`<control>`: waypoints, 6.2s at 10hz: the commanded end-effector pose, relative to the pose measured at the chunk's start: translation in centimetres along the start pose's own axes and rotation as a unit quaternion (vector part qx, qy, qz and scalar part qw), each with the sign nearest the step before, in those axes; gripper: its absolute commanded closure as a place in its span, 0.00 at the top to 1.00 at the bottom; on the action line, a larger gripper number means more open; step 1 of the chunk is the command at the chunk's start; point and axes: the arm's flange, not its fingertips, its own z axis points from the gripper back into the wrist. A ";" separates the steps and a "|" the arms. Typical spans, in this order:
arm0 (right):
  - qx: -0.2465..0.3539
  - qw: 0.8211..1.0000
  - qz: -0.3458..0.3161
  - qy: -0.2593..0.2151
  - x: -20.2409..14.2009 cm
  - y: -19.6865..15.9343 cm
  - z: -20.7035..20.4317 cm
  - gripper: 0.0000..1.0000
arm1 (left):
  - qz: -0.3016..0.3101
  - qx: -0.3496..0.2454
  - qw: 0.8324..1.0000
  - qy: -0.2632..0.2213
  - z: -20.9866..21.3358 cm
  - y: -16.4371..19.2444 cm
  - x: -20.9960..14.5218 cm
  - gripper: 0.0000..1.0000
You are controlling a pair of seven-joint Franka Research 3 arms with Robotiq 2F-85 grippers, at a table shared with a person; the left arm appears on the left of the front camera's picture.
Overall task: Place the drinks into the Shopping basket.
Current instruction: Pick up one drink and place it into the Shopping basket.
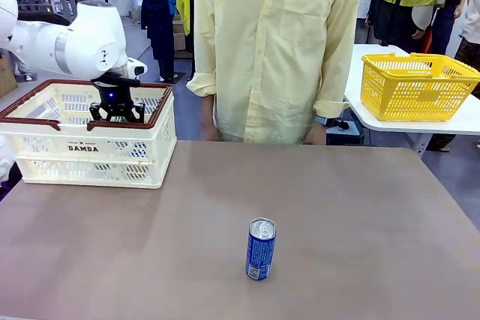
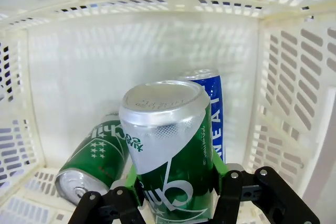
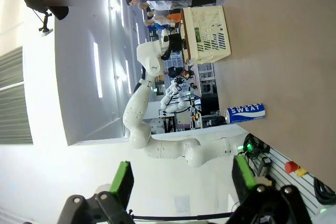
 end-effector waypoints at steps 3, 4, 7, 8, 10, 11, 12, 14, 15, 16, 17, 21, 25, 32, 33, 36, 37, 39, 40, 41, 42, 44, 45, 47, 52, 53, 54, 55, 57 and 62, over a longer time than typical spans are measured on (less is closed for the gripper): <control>0.002 1.000 -0.006 0.000 -0.2 0.4 -0.1 1.00 | -0.003 -0.006 1.000 0.016 -0.1 0.9 0.4 1.00; 0.002 1.000 -0.006 0.000 -0.2 0.4 -0.1 1.00 | -0.001 -0.008 1.000 0.013 0.1 1.0 0.4 1.00; 0.002 1.000 -0.006 0.000 -0.2 0.4 -0.1 1.00 | -0.003 -0.012 1.000 0.001 1.1 1.3 0.2 1.00; 0.002 1.000 -0.006 0.000 -0.2 0.4 -0.1 1.00 | -0.003 -0.012 1.000 -0.007 2.2 1.7 0.1 1.00; 0.002 1.000 -0.006 0.000 -0.2 0.4 -0.1 1.00 | -0.021 -0.058 0.997 -0.036 8.1 3.9 -0.8 1.00; 0.002 1.000 -0.006 0.000 -0.2 0.4 -0.1 1.00 | -0.034 -0.090 0.995 -0.036 12.1 5.2 -2.4 1.00; 0.002 1.000 -0.006 0.000 -0.2 0.4 -0.1 1.00 | -0.065 -0.156 0.984 -0.058 16.6 6.5 -5.3 1.00; 0.002 1.000 -0.006 0.000 -0.2 0.4 -0.1 1.00 | -0.108 -0.262 0.959 -0.023 20.9 8.5 -11.3 1.00; 0.002 1.000 -0.006 0.000 -0.2 0.4 -0.1 1.00 | -0.159 -0.314 0.936 -0.007 21.4 9.8 -14.2 1.00; 0.002 1.000 -0.006 0.000 -0.2 0.4 -0.1 1.00 | -0.210 -0.390 0.896 0.015 20.6 11.4 -17.2 1.00; 0.002 1.000 -0.006 0.000 -0.2 0.4 -0.1 1.00 | -0.205 -0.468 0.859 -0.004 18.9 13.0 -19.6 1.00; 0.002 1.000 -0.006 0.000 -0.2 0.4 -0.1 1.00 | -0.159 -0.592 0.788 -0.057 9.2 17.1 -26.1 1.00; 0.002 1.000 -0.006 0.000 -0.2 0.4 -0.1 1.00 | -0.184 -0.588 0.787 -0.035 9.8 16.9 -26.0 1.00; 0.002 1.000 -0.006 0.000 -0.2 0.4 -0.1 1.00 | -0.184 -0.588 0.787 -0.035 9.8 16.9 -26.0 1.00; 0.002 1.000 -0.006 0.000 -0.2 0.4 -0.1 1.00 | -0.188 -0.579 0.792 -0.035 9.5 16.9 -26.0 1.00; 0.002 1.000 -0.006 0.000 -0.2 0.4 -0.1 1.00 | -0.129 -0.506 0.853 0.025 18.2 6.2 -31.8 1.00; 0.002 1.000 -0.006 0.000 -0.2 0.4 -0.1 1.00 | -0.150 -0.467 0.871 0.043 20.3 2.4 -33.5 1.00; 0.002 1.000 -0.006 0.000 -0.2 0.4 -0.1 1.00 | -0.156 -0.313 0.937 0.024 22.2 -6.0 -35.0 1.00; 0.002 1.000 -0.006 0.000 -0.2 0.4 -0.1 1.00 | -0.156 -0.250 0.955 0.021 22.8 -9.9 -35.7 1.00; 0.002 1.000 -0.006 0.000 -0.2 0.4 -0.1 1.00 | -0.187 -0.219 0.958 0.006 23.3 -13.6 -36.2 1.00; 0.002 1.000 -0.006 0.000 -0.2 0.4 -0.1 1.00 | -0.228 -0.181 0.957 -0.003 23.4 -17.2 -36.4 1.00; 0.002 1.000 -0.006 0.000 -0.2 0.4 -0.1 1.00 | -0.236 -0.132 0.963 -0.009 22.3 -23.2 -35.9 1.00; 0.002 1.000 -0.006 0.000 -0.2 0.4 -0.1 1.00 | -0.220 -0.120 0.968 -0.007 21.2 -25.5 -36.1 1.00; 0.002 1.000 -0.006 0.000 -0.2 0.4 -0.1 1.00 | -0.182 -0.120 0.976 -0.023 17.5 -29.2 -37.8 1.00; 0.002 1.000 -0.006 0.000 -0.2 0.4 -0.1 1.00 | -0.156 -0.127 0.979 -0.017 14.1 -31.7 -39.6 1.00; 0.002 1.000 -0.006 0.000 -0.2 0.4 -0.1 1.00 | -0.156 -0.127 0.979 -0.017 14.1 -31.7 -39.6 1.00; 0.002 1.000 -0.006 0.000 -0.2 0.4 -0.1 1.00 | -0.156 -0.127 0.979 -0.017 14.1 -31.7 -39.6 1.00; 0.002 1.000 -0.006 0.000 -0.2 0.4 -0.1 1.00 | -0.159 -0.123 0.980 -0.002 13.2 -32.1 -39.4 1.00; 0.002 1.000 -0.006 0.000 -0.2 0.4 -0.1 1.00 | -0.057 -0.032 0.997 -0.033 10.9 -31.9 -39.8 1.00; 0.002 1.000 -0.006 0.000 -0.2 0.4 -0.1 1.00 | -0.066 -0.027 0.997 -0.015 7.0 -33.0 -38.5 1.00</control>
